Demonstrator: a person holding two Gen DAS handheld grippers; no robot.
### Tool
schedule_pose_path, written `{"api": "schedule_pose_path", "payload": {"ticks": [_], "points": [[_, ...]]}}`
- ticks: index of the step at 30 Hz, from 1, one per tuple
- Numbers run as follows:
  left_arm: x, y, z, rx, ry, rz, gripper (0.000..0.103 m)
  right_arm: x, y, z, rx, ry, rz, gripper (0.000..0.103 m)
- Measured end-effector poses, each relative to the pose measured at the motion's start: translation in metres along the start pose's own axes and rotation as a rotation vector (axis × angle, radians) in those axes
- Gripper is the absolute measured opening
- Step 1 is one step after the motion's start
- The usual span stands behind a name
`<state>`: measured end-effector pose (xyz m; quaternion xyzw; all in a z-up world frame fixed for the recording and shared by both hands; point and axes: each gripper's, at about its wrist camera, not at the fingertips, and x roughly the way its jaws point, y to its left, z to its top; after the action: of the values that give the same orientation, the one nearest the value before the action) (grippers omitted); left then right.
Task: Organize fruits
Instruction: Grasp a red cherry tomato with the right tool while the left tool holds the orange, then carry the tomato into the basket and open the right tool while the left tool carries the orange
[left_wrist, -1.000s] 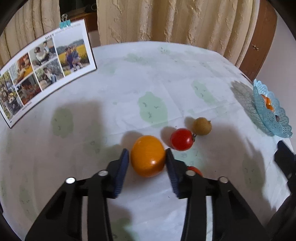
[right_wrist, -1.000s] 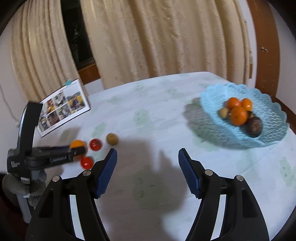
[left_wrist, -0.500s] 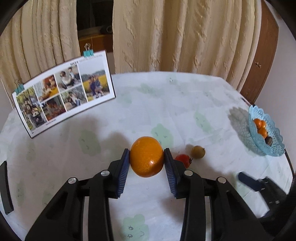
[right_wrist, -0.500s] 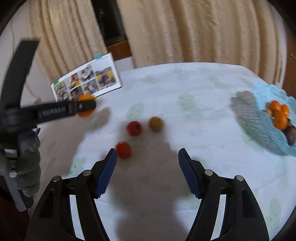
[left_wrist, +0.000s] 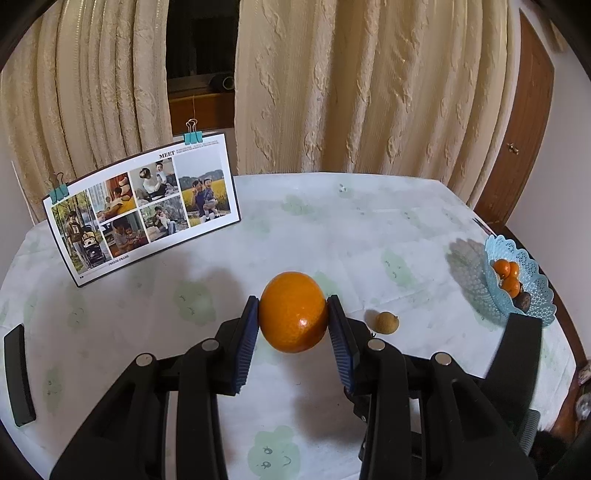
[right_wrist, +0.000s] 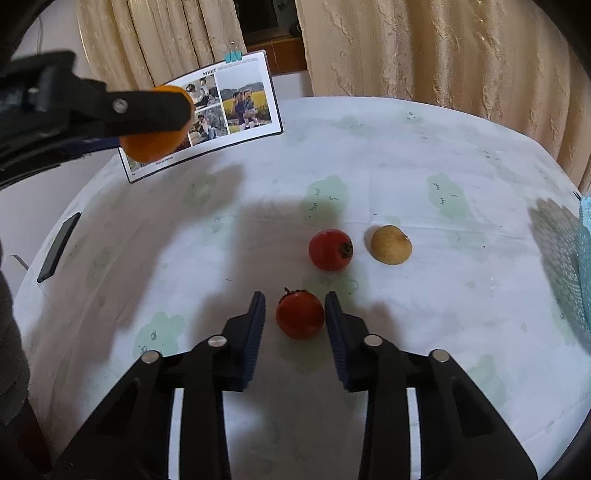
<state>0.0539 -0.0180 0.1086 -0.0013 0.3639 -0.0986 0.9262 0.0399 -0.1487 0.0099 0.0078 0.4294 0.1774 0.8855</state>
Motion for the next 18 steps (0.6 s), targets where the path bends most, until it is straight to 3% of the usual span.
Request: {"api": "schedule_pose_path", "payload": {"ticks": [8, 18], "points": [[0.0, 0.0, 0.0, -0.002, 0.002, 0.002, 0.038, -0.003, -0.005, -0.002, 0.021, -0.001, 0.022, 0.027], [0.003, -0.002, -0.003, 0.01, 0.004, 0.007, 0.038, -0.046, -0.032, 0.0, 0.108, -0.106, -0.001, 0.028]]}}
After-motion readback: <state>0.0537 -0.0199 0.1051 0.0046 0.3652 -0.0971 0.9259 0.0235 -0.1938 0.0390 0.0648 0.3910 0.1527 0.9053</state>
